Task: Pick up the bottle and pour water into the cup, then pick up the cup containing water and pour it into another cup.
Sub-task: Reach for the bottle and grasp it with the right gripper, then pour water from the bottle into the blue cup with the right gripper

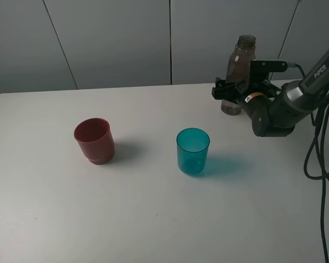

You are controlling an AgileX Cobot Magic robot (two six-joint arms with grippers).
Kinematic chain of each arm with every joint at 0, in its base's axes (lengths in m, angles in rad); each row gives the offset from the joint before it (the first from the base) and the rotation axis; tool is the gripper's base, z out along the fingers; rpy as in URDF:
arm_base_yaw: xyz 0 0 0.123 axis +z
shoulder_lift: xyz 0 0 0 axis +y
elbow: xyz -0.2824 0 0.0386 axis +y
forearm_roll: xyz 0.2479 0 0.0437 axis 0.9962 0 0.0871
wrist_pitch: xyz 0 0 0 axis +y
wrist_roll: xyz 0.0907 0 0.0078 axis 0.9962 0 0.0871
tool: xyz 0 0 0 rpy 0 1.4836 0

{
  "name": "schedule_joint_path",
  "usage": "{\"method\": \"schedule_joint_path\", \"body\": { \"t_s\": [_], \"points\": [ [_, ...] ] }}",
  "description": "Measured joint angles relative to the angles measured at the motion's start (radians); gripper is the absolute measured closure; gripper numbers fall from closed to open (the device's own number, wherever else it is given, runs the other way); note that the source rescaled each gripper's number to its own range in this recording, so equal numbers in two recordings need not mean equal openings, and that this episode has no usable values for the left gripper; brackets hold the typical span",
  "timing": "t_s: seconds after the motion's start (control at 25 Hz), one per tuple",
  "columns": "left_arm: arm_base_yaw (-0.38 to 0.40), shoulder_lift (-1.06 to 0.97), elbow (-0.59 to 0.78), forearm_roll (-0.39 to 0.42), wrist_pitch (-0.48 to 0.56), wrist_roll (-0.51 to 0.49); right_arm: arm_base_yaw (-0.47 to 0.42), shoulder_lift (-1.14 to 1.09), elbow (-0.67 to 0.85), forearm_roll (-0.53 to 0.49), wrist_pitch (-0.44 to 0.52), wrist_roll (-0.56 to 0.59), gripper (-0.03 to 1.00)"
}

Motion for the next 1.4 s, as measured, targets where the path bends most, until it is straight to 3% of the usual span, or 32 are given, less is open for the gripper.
{"method": "schedule_joint_path", "body": {
  "t_s": [0.56,0.6,0.64,0.68,0.72,1.12,1.4],
  "points": [
    [0.000,0.000,0.000,0.000,0.000,0.000,0.000,0.000,-0.017,-0.002,0.014,-0.037,-0.03],
    [0.000,0.000,0.000,0.000,0.000,0.000,0.000,0.000,-0.017,-0.002,0.014,-0.045,0.01],
    [0.000,0.000,0.000,0.000,0.000,0.000,0.000,0.000,-0.017,-0.002,0.016,-0.055,0.21],
    [0.000,0.000,0.000,0.000,0.000,0.000,0.000,0.000,-0.017,-0.002,0.016,-0.064,0.50],
    [0.000,0.000,0.000,0.000,0.000,0.000,0.000,0.000,-0.017,0.001,0.016,-0.076,0.96],
    [0.000,0.000,0.000,0.000,0.000,0.000,-0.004,-0.007,-0.003,-0.042,0.016,-0.089,0.97],
    [0.000,0.000,0.000,0.000,0.000,0.000,-0.004,-0.095,0.148,-0.073,-0.010,-0.099,0.97]
  ]
}}
